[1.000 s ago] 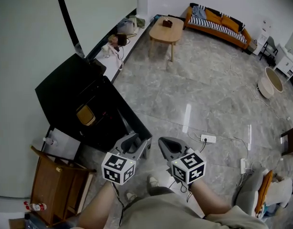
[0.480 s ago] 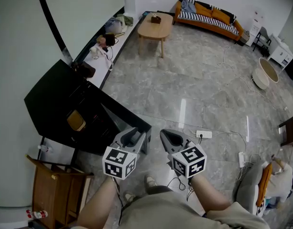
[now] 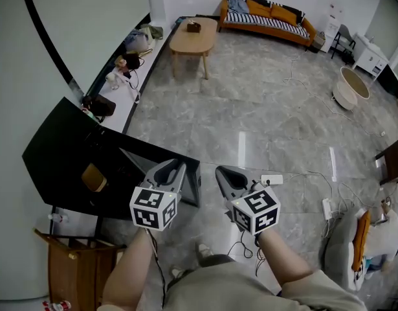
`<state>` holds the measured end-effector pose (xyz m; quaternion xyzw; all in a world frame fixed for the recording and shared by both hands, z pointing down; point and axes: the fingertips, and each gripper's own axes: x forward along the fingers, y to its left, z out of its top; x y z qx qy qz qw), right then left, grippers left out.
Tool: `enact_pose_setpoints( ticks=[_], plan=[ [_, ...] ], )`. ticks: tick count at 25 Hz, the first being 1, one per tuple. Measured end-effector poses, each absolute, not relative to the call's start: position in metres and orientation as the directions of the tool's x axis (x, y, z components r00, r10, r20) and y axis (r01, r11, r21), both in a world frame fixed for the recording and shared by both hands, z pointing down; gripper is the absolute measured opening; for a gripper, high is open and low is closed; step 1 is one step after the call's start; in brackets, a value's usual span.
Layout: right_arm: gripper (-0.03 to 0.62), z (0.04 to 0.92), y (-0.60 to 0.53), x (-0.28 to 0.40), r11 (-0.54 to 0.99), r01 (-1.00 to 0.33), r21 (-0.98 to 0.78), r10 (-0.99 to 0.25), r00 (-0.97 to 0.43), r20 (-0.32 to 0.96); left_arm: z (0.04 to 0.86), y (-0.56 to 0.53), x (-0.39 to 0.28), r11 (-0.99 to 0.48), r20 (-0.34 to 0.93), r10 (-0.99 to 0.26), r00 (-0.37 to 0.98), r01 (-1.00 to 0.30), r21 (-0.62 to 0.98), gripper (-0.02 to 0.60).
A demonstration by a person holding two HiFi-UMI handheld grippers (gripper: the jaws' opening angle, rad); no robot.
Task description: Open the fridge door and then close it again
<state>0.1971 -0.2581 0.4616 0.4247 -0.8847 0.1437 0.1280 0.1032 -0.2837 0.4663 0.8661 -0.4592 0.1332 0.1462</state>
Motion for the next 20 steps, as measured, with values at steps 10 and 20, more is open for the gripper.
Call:
enact_pose_setpoints(
  ticks=[10,20],
  plan=[
    [-0.003,0.472,-0.273,0.204,0.576,-0.803,-0.153,-0.723,-0.588,0.362,0.476,-0.320,0.118,-0.548,0.376,-0.756,0.536,-0.832,0.085,0.072],
    [-0.003,0.482,-0.299,0.214,0.548,-0.828,-0.118,-0.750,-0.549,0.369,0.479,-0.355,0.128,-0.551,0.378,-0.751,0.541,-0.829,0.093,0.069]
  ],
)
